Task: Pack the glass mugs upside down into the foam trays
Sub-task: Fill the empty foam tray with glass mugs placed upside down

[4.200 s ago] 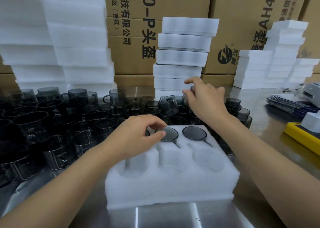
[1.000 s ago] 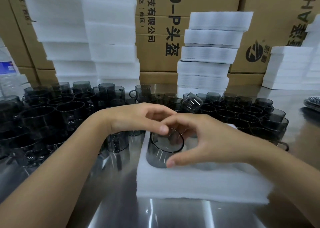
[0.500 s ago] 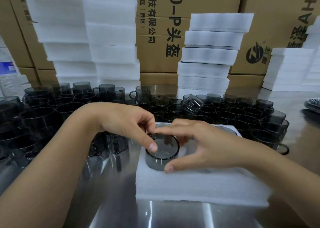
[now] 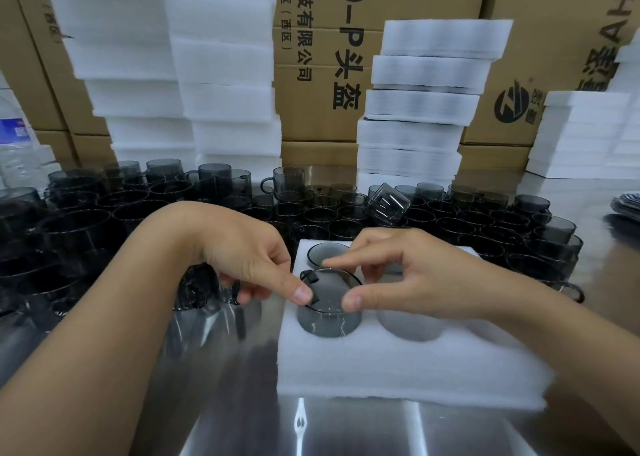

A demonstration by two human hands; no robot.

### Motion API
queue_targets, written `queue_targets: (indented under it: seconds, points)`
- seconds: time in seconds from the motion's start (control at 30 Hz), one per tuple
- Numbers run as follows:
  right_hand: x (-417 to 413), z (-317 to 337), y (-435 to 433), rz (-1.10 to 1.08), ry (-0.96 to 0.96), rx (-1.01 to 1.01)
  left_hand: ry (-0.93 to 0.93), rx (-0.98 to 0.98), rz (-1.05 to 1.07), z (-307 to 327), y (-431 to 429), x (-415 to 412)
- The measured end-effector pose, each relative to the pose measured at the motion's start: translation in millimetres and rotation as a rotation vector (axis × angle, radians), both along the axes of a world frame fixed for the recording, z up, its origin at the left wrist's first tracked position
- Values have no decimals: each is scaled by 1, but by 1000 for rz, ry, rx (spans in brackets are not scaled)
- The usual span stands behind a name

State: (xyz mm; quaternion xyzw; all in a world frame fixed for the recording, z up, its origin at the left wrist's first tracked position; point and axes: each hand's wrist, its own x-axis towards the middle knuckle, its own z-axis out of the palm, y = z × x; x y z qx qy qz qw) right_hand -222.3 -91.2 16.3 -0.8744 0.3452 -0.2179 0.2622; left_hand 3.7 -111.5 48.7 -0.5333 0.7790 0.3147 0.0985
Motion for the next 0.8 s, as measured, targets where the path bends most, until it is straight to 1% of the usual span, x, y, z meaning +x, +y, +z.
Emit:
queue_targets:
  seconds: [0.13, 0.27, 0.47, 0.57, 0.8]
  points:
    - [2, 2, 1, 27, 98, -56, -95, 15, 0, 0, 2, -6]
    - [4, 4, -1, 11, 181, -95, -151, 24, -16, 1, 1, -9]
    - [2, 3, -3, -19, 276, -103, -95, 35, -22, -2, 1, -9]
    - [1, 0, -1, -18, 274, -131, -97, 46, -2, -3, 1, -10]
    - [3, -3, 1, -17, 186, -119, -207, 17, -7, 2, 2, -14]
